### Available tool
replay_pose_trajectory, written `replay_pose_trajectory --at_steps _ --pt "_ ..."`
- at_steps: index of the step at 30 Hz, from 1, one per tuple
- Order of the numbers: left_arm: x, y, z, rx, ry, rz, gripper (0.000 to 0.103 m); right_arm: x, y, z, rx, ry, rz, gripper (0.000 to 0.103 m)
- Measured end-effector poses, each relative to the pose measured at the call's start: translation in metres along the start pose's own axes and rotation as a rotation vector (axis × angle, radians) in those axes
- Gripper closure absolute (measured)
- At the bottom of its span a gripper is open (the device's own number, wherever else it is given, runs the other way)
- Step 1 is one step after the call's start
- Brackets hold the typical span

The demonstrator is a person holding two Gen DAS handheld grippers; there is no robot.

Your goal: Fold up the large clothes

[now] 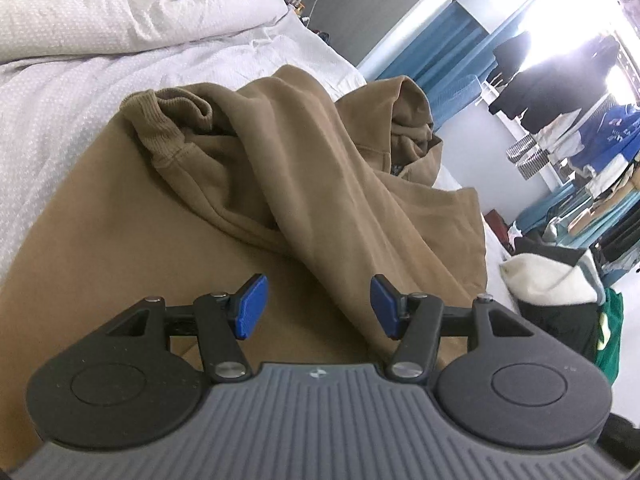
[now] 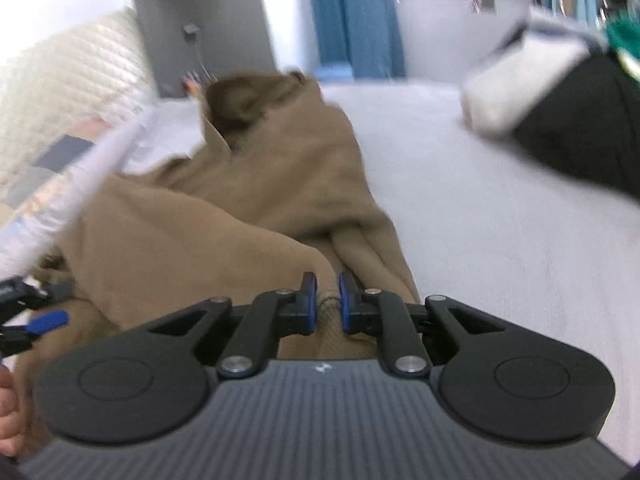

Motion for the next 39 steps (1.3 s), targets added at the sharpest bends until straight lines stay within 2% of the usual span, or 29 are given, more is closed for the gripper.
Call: replay_pose_trajectory --at_steps 3,8,9,13,14,16,20,23,24,26,28,29,32,36,39 --pt "-0.002 -0.001 0.003 -0.015 -0.002 -0.004 0.041 -0.026 -0.02 0.01 -0.066 0.094 0.02 0.088" --pt "-0.003 0.003 0.0 0.001 -0.004 0.002 0.042 -0.018 -0.015 0.012 -0.09 0.068 0.012 0.081" --pt "-0.003 0.004 -0.002 0.006 -0.008 0.005 0.042 -0.016 -0.014 0.011 -0.098 0.048 0.012 0.076" --pt "-0.002 0.003 -0.005 0.009 -0.022 0.028 0.042 -0.005 -0.012 0.004 -0.132 -0.021 -0.051 0.034" --pt "-0.002 0.002 -0.006 0.007 -0.026 0.031 0.041 -0.002 -0.009 0.001 -0.123 -0.046 -0.051 0.03" --pt "-0.002 0.001 -0.007 0.002 -0.039 0.038 0.042 0.002 0.001 -0.002 -0.083 -0.089 -0.066 0.03" --pt "-0.001 -0.002 -0.008 -0.043 -0.094 0.038 0.041 -0.002 0.023 -0.001 -0.024 -0.122 -0.16 0.031" --pt "-0.004 -0.004 -0.011 -0.053 -0.118 0.05 0.041 -0.019 0.042 0.003 0.029 -0.086 -0.21 0.033" --pt "-0.006 -0.006 -0.013 -0.062 -0.125 0.045 0.041 -0.026 0.047 0.005 0.042 -0.064 -0.22 0.037" --pt "-0.013 -0.007 -0.018 -0.07 -0.133 0.016 0.041 -0.04 0.054 0.012 0.057 0.006 -0.229 0.054" --pt "-0.021 -0.005 -0.025 -0.03 -0.133 0.001 0.041 -0.061 0.058 0.021 0.043 0.09 -0.231 0.067" --pt "-0.025 -0.004 -0.031 -0.014 -0.133 -0.01 0.041 -0.069 0.057 0.027 0.03 0.126 -0.233 0.069" --pt "-0.037 -0.001 -0.049 0.013 -0.147 -0.081 0.041 -0.078 0.059 0.035 0.048 0.155 -0.221 0.069" --pt "-0.054 0.009 -0.064 0.059 -0.137 -0.199 0.042 -0.07 0.058 0.027 0.016 0.115 -0.291 0.068" --pt "-0.058 0.015 -0.067 0.097 -0.156 -0.173 0.042 -0.075 0.055 0.025 0.0 0.113 -0.289 0.068"
Point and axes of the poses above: each gripper's, at about its wrist camera, not at the fingertips, and x roughly against the way its jaws point, y to its left, z to its underside, the point moved 2 cm from there along -x, roughly the way its jaws point, and after that the axes turned 8 degrees about -z, right-handed, at the moved point
